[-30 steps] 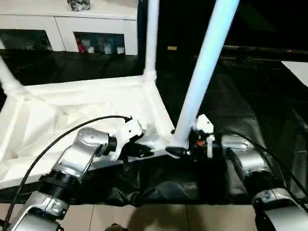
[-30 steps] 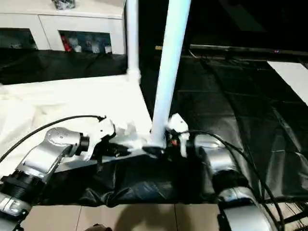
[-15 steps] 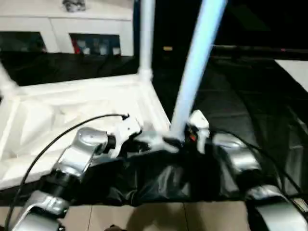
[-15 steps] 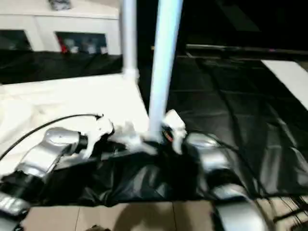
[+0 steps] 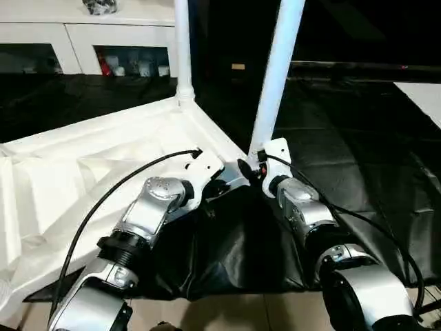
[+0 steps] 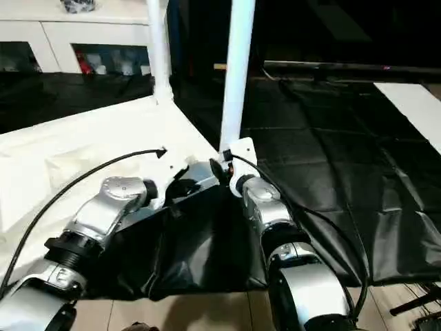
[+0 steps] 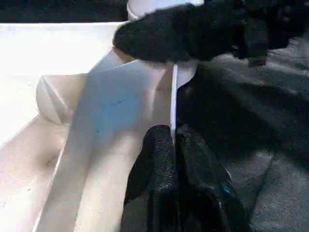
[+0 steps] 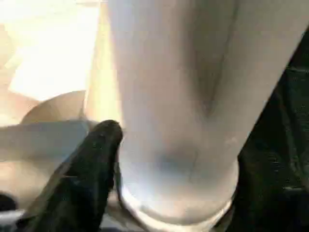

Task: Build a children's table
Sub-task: Rotate leg to tighten

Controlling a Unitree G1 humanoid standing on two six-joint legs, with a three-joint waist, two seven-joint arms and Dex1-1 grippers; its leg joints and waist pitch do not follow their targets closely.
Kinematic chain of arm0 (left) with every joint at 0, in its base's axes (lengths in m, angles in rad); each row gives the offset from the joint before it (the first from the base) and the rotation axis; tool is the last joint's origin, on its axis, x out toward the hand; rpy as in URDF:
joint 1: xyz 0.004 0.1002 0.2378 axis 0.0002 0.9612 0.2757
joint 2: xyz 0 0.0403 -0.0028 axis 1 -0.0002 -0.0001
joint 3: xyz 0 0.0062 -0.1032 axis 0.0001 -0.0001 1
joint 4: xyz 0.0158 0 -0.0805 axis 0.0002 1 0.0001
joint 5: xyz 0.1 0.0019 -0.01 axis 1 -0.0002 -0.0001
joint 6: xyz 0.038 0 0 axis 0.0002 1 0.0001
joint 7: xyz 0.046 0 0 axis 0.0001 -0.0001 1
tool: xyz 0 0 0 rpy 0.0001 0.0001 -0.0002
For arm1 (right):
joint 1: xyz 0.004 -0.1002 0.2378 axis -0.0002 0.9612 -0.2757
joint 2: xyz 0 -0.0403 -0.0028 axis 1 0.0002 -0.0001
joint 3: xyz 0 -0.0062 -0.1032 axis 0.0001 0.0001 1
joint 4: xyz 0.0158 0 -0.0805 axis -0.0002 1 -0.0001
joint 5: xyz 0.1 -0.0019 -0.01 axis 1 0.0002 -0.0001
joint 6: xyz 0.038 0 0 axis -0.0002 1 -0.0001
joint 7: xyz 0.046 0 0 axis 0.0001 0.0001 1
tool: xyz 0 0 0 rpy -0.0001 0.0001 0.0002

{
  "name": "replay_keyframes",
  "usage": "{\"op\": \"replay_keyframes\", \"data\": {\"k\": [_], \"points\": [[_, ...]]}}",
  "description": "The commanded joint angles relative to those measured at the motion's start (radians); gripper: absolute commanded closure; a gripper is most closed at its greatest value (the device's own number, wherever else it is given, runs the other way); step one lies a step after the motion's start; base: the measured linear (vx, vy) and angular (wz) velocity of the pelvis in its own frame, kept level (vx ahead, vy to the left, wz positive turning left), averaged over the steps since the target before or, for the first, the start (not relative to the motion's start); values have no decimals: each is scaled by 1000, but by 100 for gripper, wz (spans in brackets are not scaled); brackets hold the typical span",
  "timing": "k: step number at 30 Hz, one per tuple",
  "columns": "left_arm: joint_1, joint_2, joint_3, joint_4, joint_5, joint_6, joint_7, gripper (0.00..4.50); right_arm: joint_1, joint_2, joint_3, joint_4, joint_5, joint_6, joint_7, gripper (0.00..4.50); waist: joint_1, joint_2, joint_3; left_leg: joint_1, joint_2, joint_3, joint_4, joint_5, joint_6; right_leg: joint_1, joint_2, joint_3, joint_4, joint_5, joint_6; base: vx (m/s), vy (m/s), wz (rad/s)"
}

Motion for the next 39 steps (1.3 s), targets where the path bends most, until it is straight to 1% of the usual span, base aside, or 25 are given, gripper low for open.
{"op": "replay_keyframes", "data": {"k": [1, 2, 3, 4, 5, 6, 8, 9, 10, 11, 13, 15, 18, 20, 21, 22, 24, 27, 28, 30, 31, 35, 36, 38, 39], "points": [[-14, -17, 8, -47, -20, -41, 12, 450, 12, 61, 56, 24, -9, 5, 116, 88, 3, 7, -77, 22, 44, -24, -66, -190, 24, 44, -83, 44, -68, -80, -225, 0, 0, 0], [1, -2, 0, -67, -30, -54, -26, 450, 14, 41, 67, 17, -19, -10, 135, 65, 1, 8, -76, 22, 44, -24, -66, -193, 27, 45, -83, 43, -69, -87, -229, 0, 0, 0], [10, 8, -5, -80, -37, -58, -51, 450, 17, 29, 72, 12, -23, -18, 153, 65, -1, 6, -76, 18, 45, -25, -66, -201, 28, 48, -86, 43, -69, -98, -232, 0, 0, 0], [16, 15, -8, -88, -42, -60, -68, 450, 16, 20, 75, 15, -26, -26, 163, 60, -3, 6, -74, 18, 45, -25, -67, -205, 28, 47, -85, 43, -71, -108, -230, 0, 0, 0], [21, 20, -11, -93, -45, -60, -81, 450, 16, 13, 76, 17, -27, -31, 174, 50, -3, 12, -75, 22, 45, -25, -66, -210, 24, 45, -84, 44, -71, -120, -231, 0, 0, 0], [24, 24, -13, -96, -47, -62, -89, 450, 16, 8, 76, 20, -27, -36, 185, 50, -5, 11, -73, 23, 45, -24, -67, -219, 21, 44, -84, 44, -74, -131, -234, 0, 0, 0], [45, 59, -26, -123, -59, -79, -156, 450, 38, -40, 112, -3, -51, -77, 277, 50, -6, 13, -74, 23, 47, -26, -67, -227, 17, 45, -84, 43, -73, -136, -236, 0, 0, 0], [55, 76, -32, -138, -65, -88, -191, 450, 51, -64, 133, -17, -68, -103, 326, 50, -5, 11, -74, 23, 49, -25, -66, -224, 20, 46, -84, 43, -71, -123, -239, 0, 0, 0], [56, 78, -32, -139, -65, -88, -194, 450, 54, -67, 135, -19, -68, -106, 335, 50, -4, 12, -74, 23, 50, -25, -67, -219, 25, 46, -84, 43, -70, -111, -241, 0, 0, 0], [63, 101, -37, -147, -67, -93, -224, 450, 79, -100, 164, -52, -77, -137, 431, 50, -2, 11, -75, 25, 48, -23, -65, -208, 34, 46, -80, 43, -68, -85, -247, 0, 0, 0], [70, 133, -45, -156, -68, -103, -267, 450, 115, -137, 187, -106, -65, -162, 556, 50, 2, 10, -74, 23, 49, -22, -64, -207, 48, 47, -81, 44, -68, -78, -248, 0, 0, 0], [73, 151, -49, -159, -65, -113, -286, 450, 134, -156, 194, -140, -43, -149, 645, 50, 6, 10, -71, 25, 50, -21, -65, -221, 50, 46, -78, 42, -70, -107, -249, 0, 0, 0], [75, 169, -50, -159, -62, -123, -304, 450, 156, -178, 207, -186, -11, -131, 750, 50, 12, 10, -69, 29, 53, -22, -68, -256, 36, 41, -79, 43, -76, -170, -240, 0, 0, 0], [79, 181, -50, -170, -68, -118, -327, 450, 172, -195, 224, -220, 6, -117, 822, 50, 17, 9, -69, 30, 53, -23, -69, -260, 31, 42, -80, 43, -77, -192, -233, 0, 0, 0], [85, 191, -53, -181, -74, -113, -346, 450, 183, -206, 239, -244, 14, -100, 868, 50, 20, 1, -68, 29, 53, -22, -70, -263, 30, 41, -81, 44, -79, -207, -228, 0, 0, 0], [86, 194, -53, -183, -76, -113, -351, 450, 186, -208, 242, -251, 16, -94, 879, 66, 23, 3, -69, 29, 53, -24, -69, -256, 29, 42, -82, 43, -77, -210, -226, 0, 0, 0], [89, 200, -55, -189, -82, -112, -364, 450, 193, -214, 250, -268, 16, -81, 905, 76, 24, 4, -69, 28, 52, -23, -69, -243, 30, 39, -81, 44, -77, -208, -224, 0, 0, 0], [93, 204, -55, -197, -88, -112, -369, 450, 201, -218, 258, -279, 4, -71, 928, 92, 24, 4, -71, 29, 52, -23, -68, -231, 29, 39, -82, 44, -75, -193, -228, 0, 0, 0], [95, 204, -55, -199, -89, -111, -370, 450, 203, -217, 257, -280, 2, -67, 930, 107, 24, -2, -71, 28, 52, -22, -68, -227, 31, 40, -82, 43, -75, -190, -228, 0, 0, 0], [99, 205, -55, -204, -89, -109, -372, 450, 207, -216, 258, -288, 6, -57, 932, 123, 26, 3, -71, 28, 52, -23, -67, -220, 32, 39, -82, 43, -74, -183, -229, 0, 0, 0], [100, 205, -54, -205, -90, -109, -373, 450, 208, -216, 258, -291, 8, -54, 932, 123, 27, 2, -71, 29, 52, -23, -68, -220, 33, 39, -81, 43, -74, -181, -228, 0, 0, 0], [104, 206, -55, -209, -91, -103, -373, 450, 219, -213, 258, -307, 13, -36, 927, 157, 28, 3, -72, 28, 52, -23, -68, -214, 31, 41, -81, 42, -72, -163, -227, 0, 0, 0], [102, 199, -51, -204, -91, -100, -358, 450, 224, -201, 245, -311, 20, -23, 903, 162, 28, 6, -72, 29, 51, -22, -68, -216, 31, 40, -80, 42, -73, -161, -228, 0, 0, 0], [100, 194, -48, -200, -91, -97, -349, 450, 225, -193, 238, -311, 22, -17, 886, 171, 28, 7, -72, 30, 52, -23, -69, -224, 27, 40, -81, 43, -75, -169, -228, 0, 0, 0], [93, 179, -42, -189, -84, -96, -320, 450, 223, -177, 226, -299, 17, -14, 835, 174, 27, 6, -72, 30, 51, -23, -69, -227, 23, 40, -82, 43, -75, -174, -228, 0, 0, 0]]}}
